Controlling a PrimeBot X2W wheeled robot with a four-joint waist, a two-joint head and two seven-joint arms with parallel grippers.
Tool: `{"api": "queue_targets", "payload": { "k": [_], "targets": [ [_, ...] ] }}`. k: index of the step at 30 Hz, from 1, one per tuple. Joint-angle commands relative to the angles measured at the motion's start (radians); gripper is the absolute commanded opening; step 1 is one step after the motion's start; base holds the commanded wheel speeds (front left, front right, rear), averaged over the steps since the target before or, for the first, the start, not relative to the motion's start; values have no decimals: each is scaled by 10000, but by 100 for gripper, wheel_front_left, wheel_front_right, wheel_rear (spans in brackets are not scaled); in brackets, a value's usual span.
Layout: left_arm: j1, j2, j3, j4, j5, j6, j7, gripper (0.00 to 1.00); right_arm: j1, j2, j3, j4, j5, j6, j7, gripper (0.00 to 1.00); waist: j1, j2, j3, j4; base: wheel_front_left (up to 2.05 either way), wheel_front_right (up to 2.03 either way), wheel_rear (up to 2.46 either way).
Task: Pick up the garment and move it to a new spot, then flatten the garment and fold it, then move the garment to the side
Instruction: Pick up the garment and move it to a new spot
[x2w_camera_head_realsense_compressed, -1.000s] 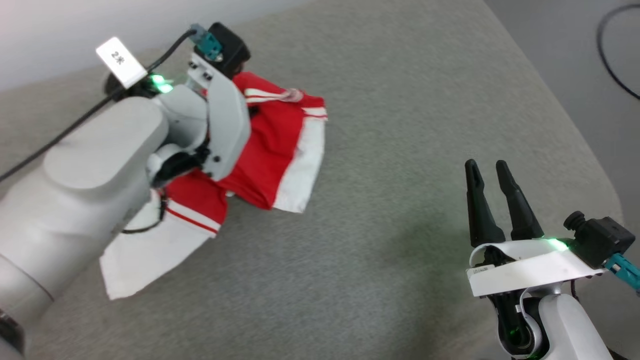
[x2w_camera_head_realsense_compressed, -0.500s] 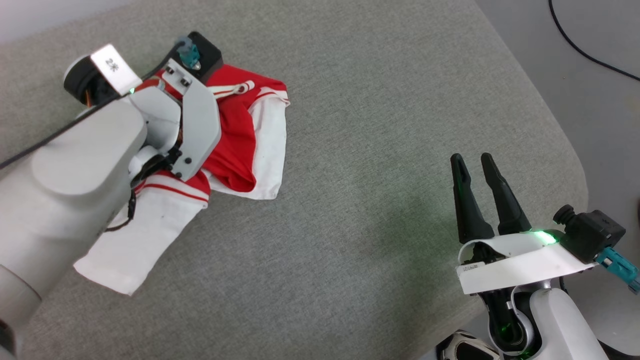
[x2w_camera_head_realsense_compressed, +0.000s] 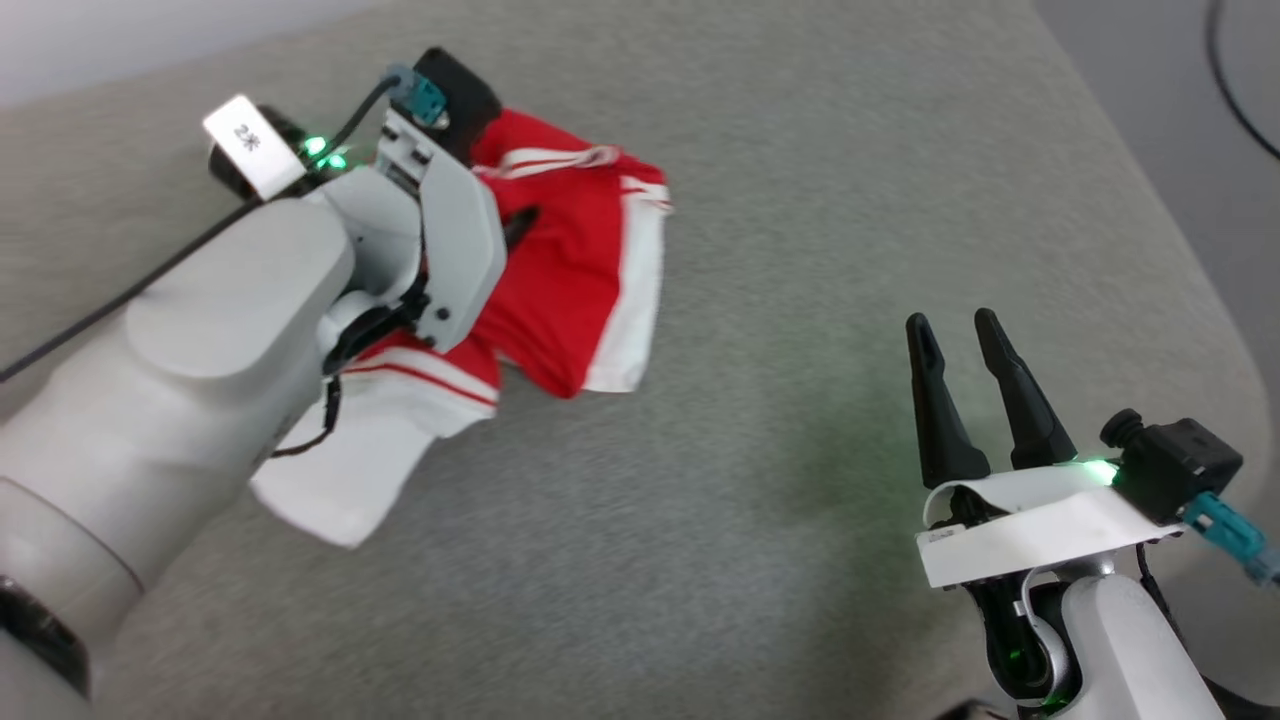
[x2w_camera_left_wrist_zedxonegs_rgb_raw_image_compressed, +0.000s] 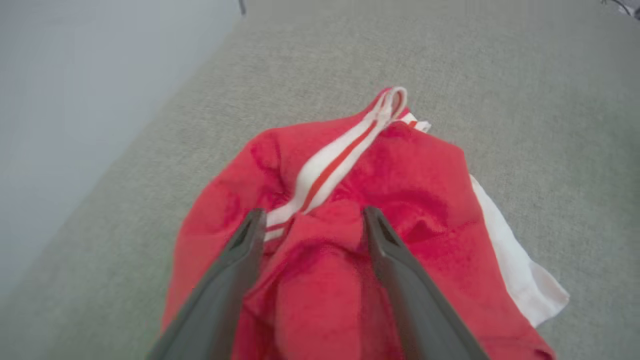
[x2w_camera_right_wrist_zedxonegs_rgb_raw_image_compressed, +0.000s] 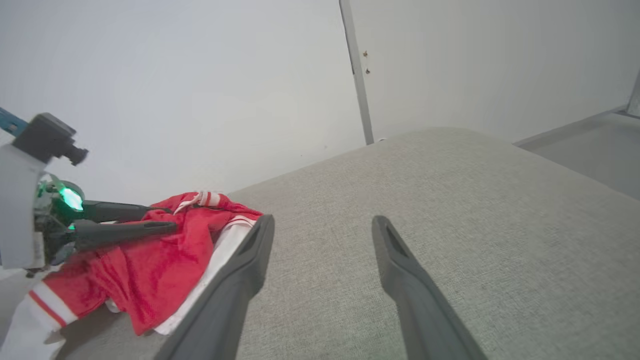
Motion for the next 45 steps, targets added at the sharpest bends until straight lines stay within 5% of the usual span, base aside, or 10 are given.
{"api": "queue_targets", "payload": {
  "k": [1,15,21,30,38,45],
  "targets": [
    [-66,-32,4,-19,-26,7,-141,100,-86,14,-42,45,-128,1,-6,100,0,0,-624,867,0,0,0],
    [2472,-512,530,-58,-2931,7,-4411,100,227,-240,-869,1258,-1905,1,-8,100,0,0,-2113,3881,0,0,0],
    [4181,-787,1197,249,-3361,6,-5154,100,772,-763,-1560,1443,-1984,1,-6,100,0,0,-2514,5219,0,0,0],
    [6748,-721,5316,-219,-1073,47,-5159,100,1755,-1211,-2194,1370,-2036,1,-8,100,0,0,-3072,6123,0,0,0],
    [9461,-789,8348,-1971,1767,571,-5160,100,2230,-1241,-2479,1231,-2054,1,-8,100,0,0,-3629,5855,0,0,0],
    [11668,-1089,10046,-3873,3596,880,-5160,100,2630,-1183,-2770,896,-2100,1,-8,100,0,0,-4017,5444,0,0,0]
  ]
}}
